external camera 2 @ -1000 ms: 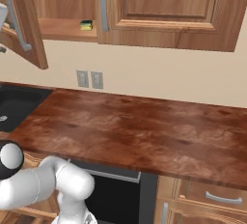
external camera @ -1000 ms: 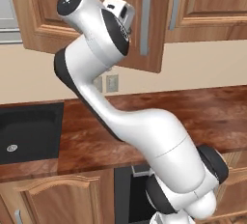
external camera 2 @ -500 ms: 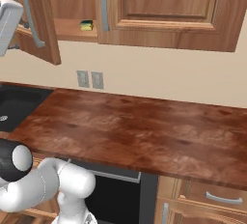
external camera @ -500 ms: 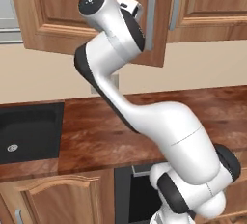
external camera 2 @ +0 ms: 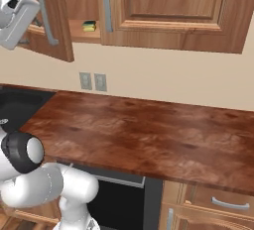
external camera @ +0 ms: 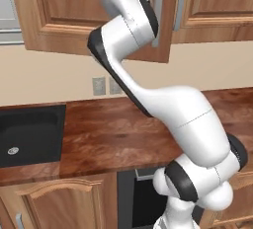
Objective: Pick up the sponge and sponge from the sink, and place them back in the cabinet, and close the cabinet doors.
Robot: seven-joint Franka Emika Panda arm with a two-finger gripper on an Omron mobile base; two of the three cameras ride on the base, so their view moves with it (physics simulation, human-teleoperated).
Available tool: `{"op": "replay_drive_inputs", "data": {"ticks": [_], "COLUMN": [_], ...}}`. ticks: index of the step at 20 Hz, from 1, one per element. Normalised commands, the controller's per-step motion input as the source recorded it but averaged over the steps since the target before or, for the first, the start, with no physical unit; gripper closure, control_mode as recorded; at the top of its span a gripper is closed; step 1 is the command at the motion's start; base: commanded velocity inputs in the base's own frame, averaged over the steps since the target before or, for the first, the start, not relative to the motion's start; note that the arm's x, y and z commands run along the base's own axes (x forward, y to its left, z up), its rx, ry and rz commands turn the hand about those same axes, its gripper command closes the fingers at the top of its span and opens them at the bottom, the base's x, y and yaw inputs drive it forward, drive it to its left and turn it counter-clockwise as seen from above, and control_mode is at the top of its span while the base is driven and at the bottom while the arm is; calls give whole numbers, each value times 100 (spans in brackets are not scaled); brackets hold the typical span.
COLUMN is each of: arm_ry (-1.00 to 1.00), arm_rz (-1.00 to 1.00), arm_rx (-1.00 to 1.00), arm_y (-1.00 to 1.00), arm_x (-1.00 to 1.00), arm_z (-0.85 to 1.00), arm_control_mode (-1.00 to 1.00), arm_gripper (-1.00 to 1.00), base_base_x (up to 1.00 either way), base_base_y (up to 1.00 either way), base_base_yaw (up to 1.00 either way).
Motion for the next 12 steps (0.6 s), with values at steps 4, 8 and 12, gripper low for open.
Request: {"op": "replay_drive_inputs", "data": {"ticks": [4, 8, 12], "arm_ry": [0, 0, 0], "arm_rz": [0, 0, 0], "arm_rx": [13, 14, 13], "arm_y": [-38, -39, -40], "arm_x": [49, 52, 49], "arm_z": [-7, -8, -10], "arm_control_mode": [-100, -100, -100], "arm_gripper": [-100, -100, -100], "base_base_x": [0, 0, 0], "base_base_y": [0, 0, 0], "base_base_yaw": [0, 0, 0]}}
